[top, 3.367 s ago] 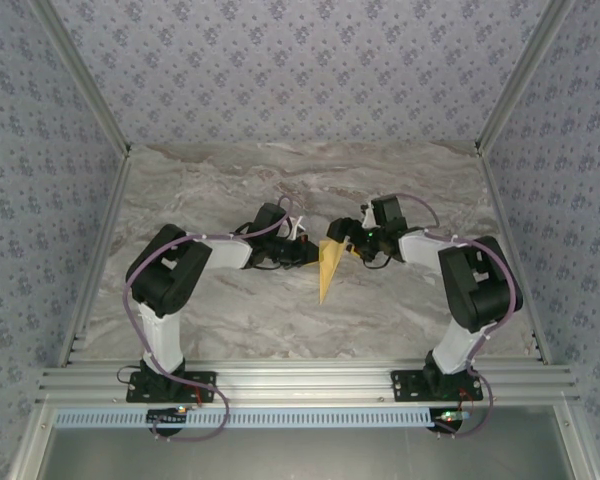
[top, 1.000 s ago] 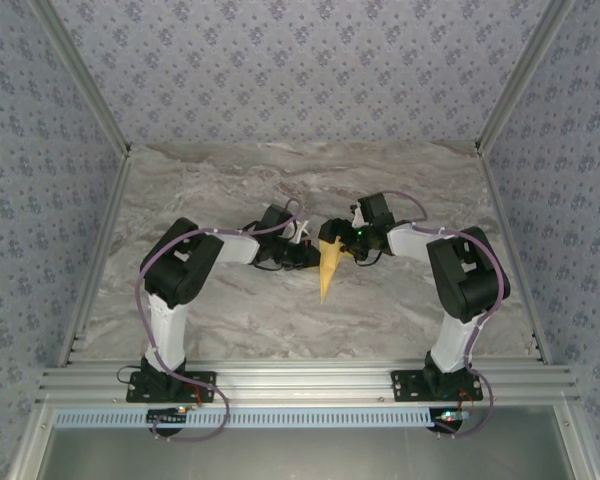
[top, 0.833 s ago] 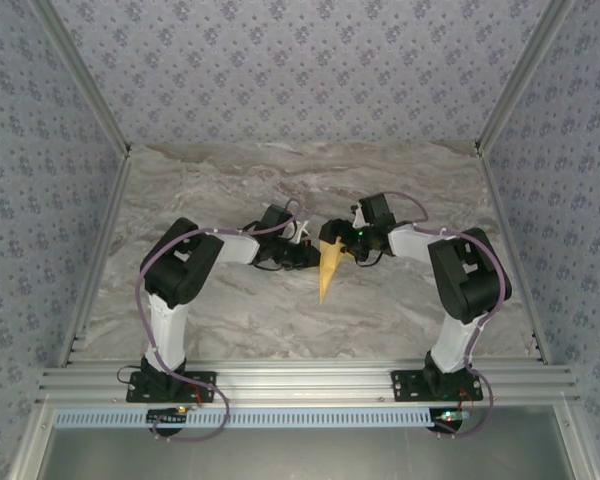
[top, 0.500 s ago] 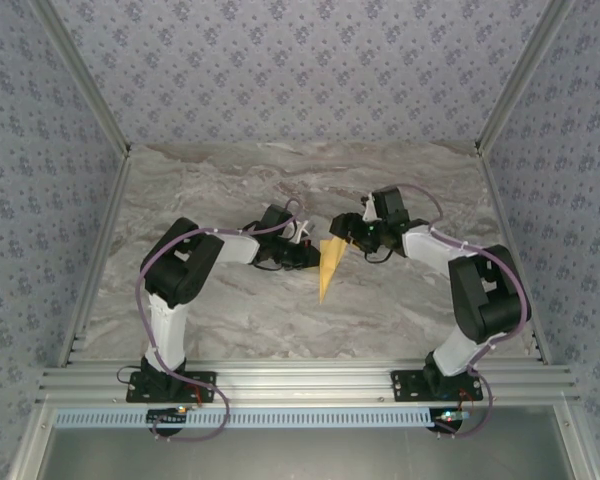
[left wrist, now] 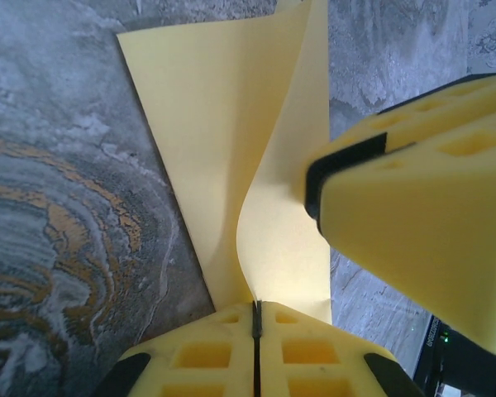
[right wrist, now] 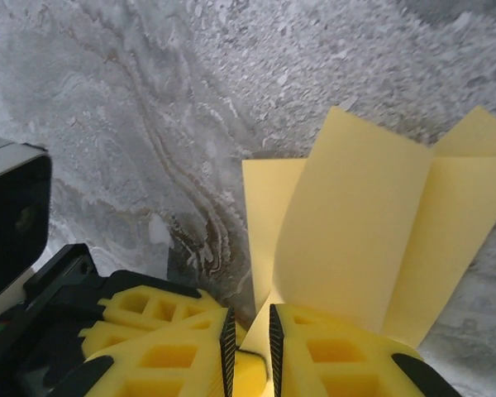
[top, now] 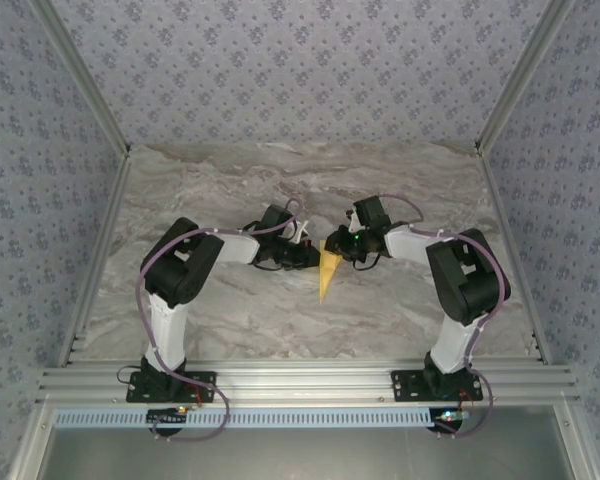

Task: Fold a paper plane with a square sheet of paper (fold left side to right side)
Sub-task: Fold the wing for the fifth time at the center of the table.

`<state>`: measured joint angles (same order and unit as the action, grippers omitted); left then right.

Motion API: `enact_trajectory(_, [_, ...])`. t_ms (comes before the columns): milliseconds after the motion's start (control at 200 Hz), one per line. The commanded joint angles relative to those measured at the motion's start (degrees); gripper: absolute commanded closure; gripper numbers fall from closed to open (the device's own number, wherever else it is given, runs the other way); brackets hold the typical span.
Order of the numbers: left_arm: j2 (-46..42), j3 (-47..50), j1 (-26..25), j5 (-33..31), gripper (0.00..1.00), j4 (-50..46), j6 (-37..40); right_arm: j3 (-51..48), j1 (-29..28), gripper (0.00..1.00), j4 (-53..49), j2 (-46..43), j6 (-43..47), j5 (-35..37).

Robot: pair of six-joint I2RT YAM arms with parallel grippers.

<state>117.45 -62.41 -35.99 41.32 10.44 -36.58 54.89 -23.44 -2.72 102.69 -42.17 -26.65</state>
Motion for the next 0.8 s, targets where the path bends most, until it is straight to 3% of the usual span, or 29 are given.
enact_trajectory(0, [1.75, -0.92, 0.39, -1.42, 0.93, -1.43, 1.51, 2.36, -0.03, 0.80, -3.66, 1.18, 1.92, 2.31])
enact_trajectory(794, [2.04, -1.40, 0.39, -1.42, 0.92, -1.74, 1.33, 2.51, 0.06, 0.81, -10.51, 2.81, 5.60, 8.03])
